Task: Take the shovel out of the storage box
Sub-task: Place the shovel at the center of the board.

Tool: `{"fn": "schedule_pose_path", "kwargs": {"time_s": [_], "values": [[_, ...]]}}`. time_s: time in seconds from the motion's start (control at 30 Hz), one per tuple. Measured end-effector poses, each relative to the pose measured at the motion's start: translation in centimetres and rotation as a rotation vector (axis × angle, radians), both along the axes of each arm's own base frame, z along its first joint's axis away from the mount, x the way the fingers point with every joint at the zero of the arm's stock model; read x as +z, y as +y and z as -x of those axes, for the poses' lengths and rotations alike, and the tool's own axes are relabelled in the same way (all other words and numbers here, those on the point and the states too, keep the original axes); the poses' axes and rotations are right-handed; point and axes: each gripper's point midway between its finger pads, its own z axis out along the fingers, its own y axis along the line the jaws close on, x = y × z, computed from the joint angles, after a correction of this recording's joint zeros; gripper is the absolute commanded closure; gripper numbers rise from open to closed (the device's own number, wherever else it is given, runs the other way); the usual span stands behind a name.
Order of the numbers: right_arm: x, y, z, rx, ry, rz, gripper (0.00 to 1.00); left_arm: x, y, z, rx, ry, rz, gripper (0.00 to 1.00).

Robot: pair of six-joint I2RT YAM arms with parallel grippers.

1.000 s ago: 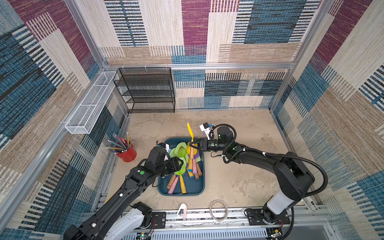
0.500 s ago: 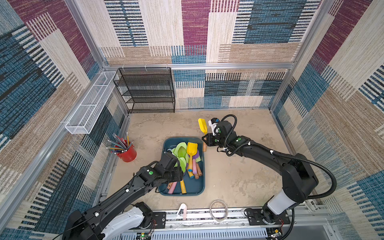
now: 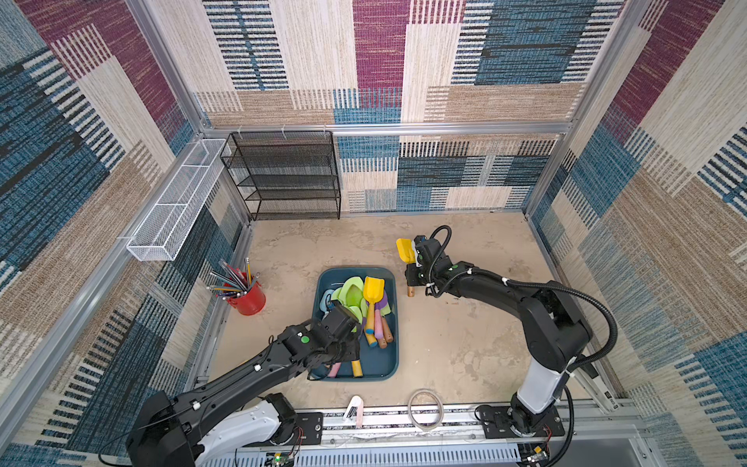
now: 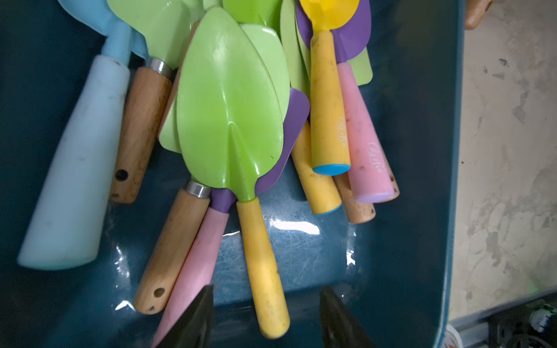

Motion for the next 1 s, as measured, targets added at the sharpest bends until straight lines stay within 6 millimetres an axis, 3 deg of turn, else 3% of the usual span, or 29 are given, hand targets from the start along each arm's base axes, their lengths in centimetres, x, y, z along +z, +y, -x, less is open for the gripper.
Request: {"fn": "schedule_pose_path", "kwargs": {"time_s": [0.63, 0.87, 1.0], "values": [[-5.2, 0.8, -3.3, -0.025, 0.051, 0.072, 0.72, -1.5, -0.2, 1.3, -0.014, 0.027, -0.012, 0.4], [-5.9, 1.6, -5.0, -0.035, 0.037, 0.078, 0.7, -1.9, -0.3, 1.4, -0.015, 0.029, -0.008, 0.39], [-5.9, 1.9, -5.8, -0.041, 0.023, 0.078, 0.62, -2.3, -0.4, 1.6, -0.018, 0.039, -0.013, 0.37]]}}
